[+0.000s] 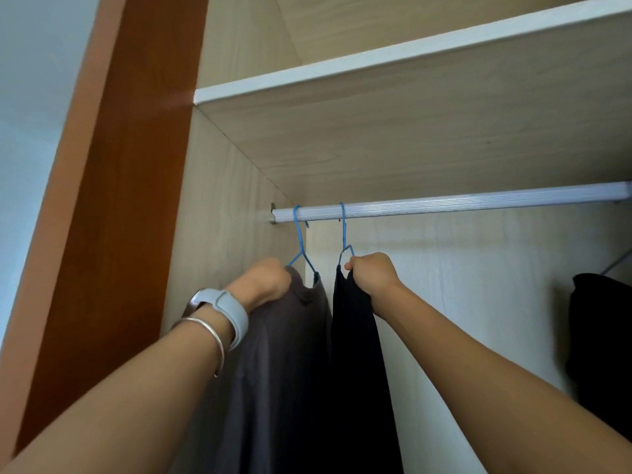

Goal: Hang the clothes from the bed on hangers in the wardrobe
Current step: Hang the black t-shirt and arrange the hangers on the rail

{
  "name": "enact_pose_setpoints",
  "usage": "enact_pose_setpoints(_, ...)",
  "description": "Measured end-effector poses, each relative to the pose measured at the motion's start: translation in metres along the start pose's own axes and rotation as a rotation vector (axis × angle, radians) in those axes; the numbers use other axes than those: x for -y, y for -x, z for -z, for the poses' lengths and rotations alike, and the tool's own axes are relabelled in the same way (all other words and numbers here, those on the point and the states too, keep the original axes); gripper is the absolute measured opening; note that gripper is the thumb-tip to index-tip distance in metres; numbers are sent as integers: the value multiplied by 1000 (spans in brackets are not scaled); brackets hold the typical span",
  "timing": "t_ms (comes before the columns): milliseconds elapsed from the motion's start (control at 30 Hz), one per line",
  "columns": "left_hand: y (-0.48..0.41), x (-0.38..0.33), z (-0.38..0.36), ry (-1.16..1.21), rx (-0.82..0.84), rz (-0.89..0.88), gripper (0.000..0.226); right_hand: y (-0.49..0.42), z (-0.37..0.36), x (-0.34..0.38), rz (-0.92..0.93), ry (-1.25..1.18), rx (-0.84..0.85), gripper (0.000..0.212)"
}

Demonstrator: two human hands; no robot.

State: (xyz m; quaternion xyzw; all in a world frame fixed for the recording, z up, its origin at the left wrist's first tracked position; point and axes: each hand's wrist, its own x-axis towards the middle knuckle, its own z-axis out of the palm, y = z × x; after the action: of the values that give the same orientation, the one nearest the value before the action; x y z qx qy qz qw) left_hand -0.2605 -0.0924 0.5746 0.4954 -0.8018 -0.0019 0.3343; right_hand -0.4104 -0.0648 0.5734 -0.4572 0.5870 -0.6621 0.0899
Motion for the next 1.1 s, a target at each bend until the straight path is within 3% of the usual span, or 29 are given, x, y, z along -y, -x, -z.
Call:
enact_pose_setpoints(433, -3, 14, 8, -57, -43, 3, 33, 5, -56, 10, 0, 48, 135, 12)
enact_pose_setpoints(600, 2, -5, 3, 56, -186, -154, 31, 19, -22, 5, 69, 151, 221, 35)
enact_pose_setpoints(667, 3, -16, 2, 77, -144, -202, 33, 29, 12, -1, 165, 290, 169, 42)
enact_pose_setpoints(767, 1, -30, -5, 88, -63, -224, 34, 46, 85, -11, 299, 520, 47, 34)
enact_pose_setpoints(867, 0, -44, -14, 70, -73, -203, 37, 56, 165, -22, 345, 880, -247, 25)
enact_pose_setpoints(967, 1, -53, -26, 4, -113, -141, 28, 69, 240, -32, 244, 1250, -532, 32)
enact_pose_setpoints(1100, 1, -56, -37, 48, -139, -95, 10, 93, 302, -38, 19, 1602, -661, 46)
